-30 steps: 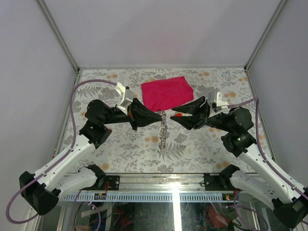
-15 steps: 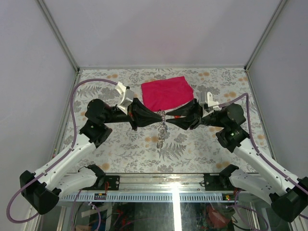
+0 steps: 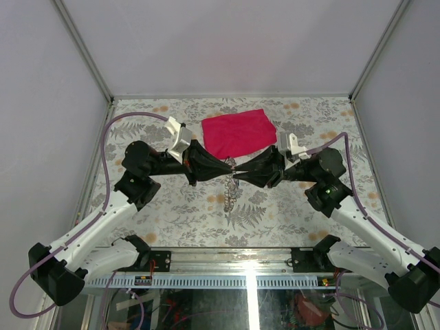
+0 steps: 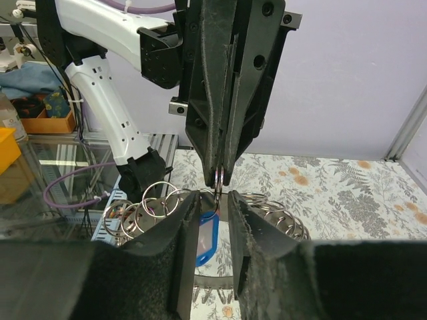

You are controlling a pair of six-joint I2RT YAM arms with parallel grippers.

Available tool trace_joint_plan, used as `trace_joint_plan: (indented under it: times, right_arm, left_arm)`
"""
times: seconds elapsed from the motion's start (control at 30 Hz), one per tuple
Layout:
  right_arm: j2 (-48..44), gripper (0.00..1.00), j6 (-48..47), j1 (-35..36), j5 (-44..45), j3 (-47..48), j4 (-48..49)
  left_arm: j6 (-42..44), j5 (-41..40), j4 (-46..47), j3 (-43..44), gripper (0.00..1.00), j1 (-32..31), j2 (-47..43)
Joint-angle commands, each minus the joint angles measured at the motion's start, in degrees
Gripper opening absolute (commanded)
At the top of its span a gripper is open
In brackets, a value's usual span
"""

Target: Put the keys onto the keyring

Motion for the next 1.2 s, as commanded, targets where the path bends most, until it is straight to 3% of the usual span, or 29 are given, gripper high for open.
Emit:
trace_joint_plan:
  times: [0.0,0.17,0.3,0.4,0.53,0.67,1.0,1.17]
  right_arm:
    - [0.62,0.27,0.09,1.03,-0.79,1.07,4.10]
    - [1.02,0.17,0.00,1.35,-1.10,1.15,3.55]
    - [0.65,0.00,-1.21,1.44,-0.95,2.29,1.12]
    - [0.03,0.00,-6.31,1.44,-0.08,5.91,-10.29]
    - [-0.53,0.00,-13.96,1.40,1.60,11.94,-26.37]
    - [0.47,0.00,-20.15,1.44,2.26,18.03,-41.53]
    - [14.92,0.00,-28.91,1.41,6.08,39.64,-82.49]
    - [19.05,0.00,-29.21,3.72,14.21,43.30,-87.78]
  left_arm:
    - [-0.23,0.38,3.97,2.27,0.00,0.12,-0.42]
    - [-0.16,0.38,3.92,2.30,0.00,0.18,-0.49]
    - [-0.08,0.37,3.62,2.33,0.00,0.12,-0.60]
    - [0.38,0.38,2.89,2.32,0.03,0.12,-0.77]
    - [2.40,-0.16,-0.10,2.19,0.19,0.13,-1.76]
    - [5.18,-2.25,-4.58,1.90,0.29,0.13,-3.37]
    - [10.79,-8.35,-14.29,-0.02,0.36,0.13,-6.67]
    - [14.10,-12.13,-19.86,-1.37,0.36,0.13,-8.75]
